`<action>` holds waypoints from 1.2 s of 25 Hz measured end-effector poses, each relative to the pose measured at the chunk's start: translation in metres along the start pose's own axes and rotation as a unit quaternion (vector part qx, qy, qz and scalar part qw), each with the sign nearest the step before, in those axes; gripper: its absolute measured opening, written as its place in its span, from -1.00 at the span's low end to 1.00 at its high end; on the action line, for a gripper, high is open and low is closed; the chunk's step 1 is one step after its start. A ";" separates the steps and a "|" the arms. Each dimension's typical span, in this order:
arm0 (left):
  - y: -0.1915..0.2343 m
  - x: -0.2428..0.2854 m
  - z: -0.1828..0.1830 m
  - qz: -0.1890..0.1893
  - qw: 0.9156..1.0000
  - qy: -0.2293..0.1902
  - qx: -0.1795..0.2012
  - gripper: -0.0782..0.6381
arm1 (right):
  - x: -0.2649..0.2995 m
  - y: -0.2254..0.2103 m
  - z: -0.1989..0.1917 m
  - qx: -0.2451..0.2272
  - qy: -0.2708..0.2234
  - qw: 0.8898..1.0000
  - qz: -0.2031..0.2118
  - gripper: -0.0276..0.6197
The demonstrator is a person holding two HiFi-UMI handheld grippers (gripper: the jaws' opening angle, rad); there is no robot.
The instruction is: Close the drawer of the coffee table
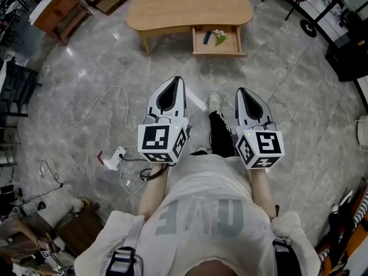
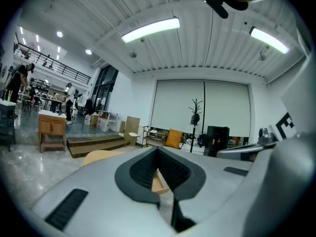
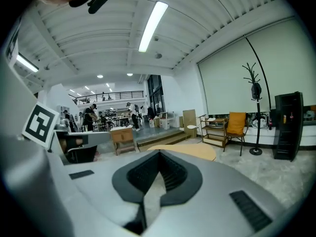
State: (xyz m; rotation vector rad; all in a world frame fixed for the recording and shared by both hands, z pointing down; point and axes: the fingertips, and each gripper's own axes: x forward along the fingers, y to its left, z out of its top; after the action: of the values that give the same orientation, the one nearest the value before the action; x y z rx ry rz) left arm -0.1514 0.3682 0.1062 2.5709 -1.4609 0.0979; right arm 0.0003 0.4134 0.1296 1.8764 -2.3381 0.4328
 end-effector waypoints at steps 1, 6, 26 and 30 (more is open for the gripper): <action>0.003 0.008 -0.001 0.001 1.000 0.002 0.007 -0.76 | 0.013 -0.006 -0.001 0.004 0.001 1.000 -0.003 -0.90; 0.026 0.075 0.001 0.013 1.000 0.009 0.018 -0.76 | 0.085 -0.040 0.010 0.009 0.008 1.000 0.002 -0.90; 0.133 0.356 0.076 0.074 0.997 0.015 0.005 -0.76 | 0.370 -0.140 0.117 -0.036 0.043 0.996 0.071 -0.90; 0.140 0.375 0.087 0.065 0.998 0.012 0.015 -0.76 | 0.380 -0.146 0.122 -0.047 0.043 0.996 0.059 -0.90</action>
State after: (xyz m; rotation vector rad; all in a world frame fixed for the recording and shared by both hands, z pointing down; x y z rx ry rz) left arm -0.0813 -0.0349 0.0937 2.4856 -1.6287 0.1690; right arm 0.0664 -0.0063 0.1351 1.6528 -2.3761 0.3998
